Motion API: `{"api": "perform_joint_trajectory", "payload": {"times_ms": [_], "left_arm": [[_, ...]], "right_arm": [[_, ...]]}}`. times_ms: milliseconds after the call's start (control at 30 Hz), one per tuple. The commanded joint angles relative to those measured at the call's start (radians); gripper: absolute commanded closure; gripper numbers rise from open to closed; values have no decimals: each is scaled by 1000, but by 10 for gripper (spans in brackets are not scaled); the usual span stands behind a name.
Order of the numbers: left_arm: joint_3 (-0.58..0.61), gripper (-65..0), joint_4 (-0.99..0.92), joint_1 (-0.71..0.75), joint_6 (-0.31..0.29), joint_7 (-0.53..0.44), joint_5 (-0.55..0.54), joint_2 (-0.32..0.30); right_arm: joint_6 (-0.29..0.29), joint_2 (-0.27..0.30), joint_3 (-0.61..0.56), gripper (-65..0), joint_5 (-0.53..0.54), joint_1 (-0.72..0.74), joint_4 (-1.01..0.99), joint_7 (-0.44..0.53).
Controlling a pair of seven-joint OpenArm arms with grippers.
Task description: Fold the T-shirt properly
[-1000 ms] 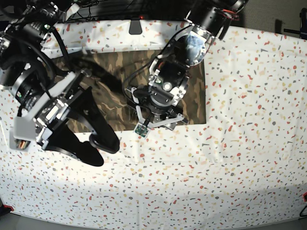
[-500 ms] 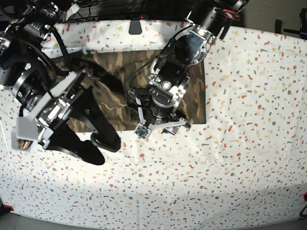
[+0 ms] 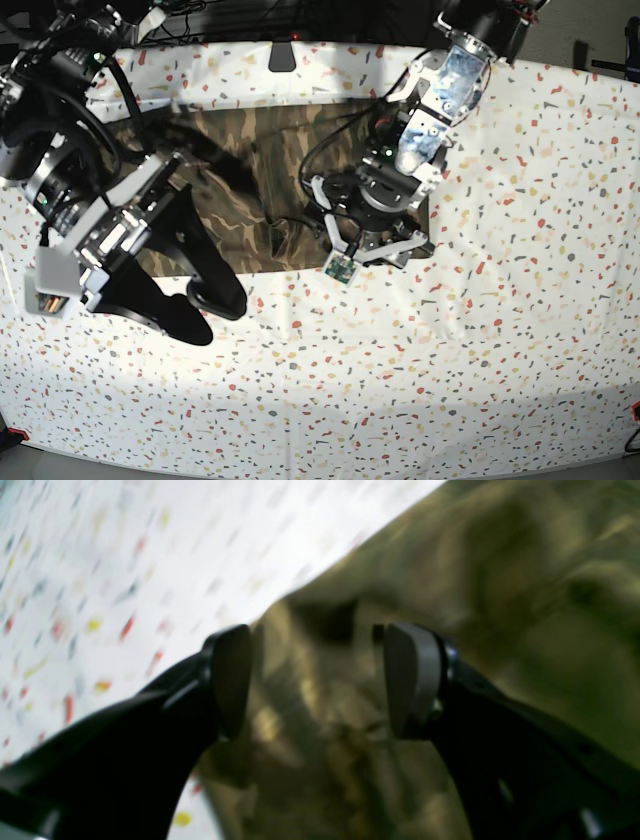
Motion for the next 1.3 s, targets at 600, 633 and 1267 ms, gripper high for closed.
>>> {"api": "perform_joint_trajectory", "payload": {"times_ms": [600,633,1267], "left_arm": [[1,-401,-262,-91,10,-104,-11,168],[10,-401,-258,-99,8,-103,-22,169],[69,-401,-9,-196,6,-33,67,125]], "right_arm": [[4,5,0,-278,23,14,13,27],[4,5,0,-278,24,14,13,27],[4,5,2,-278,25,14,13,29]]}}
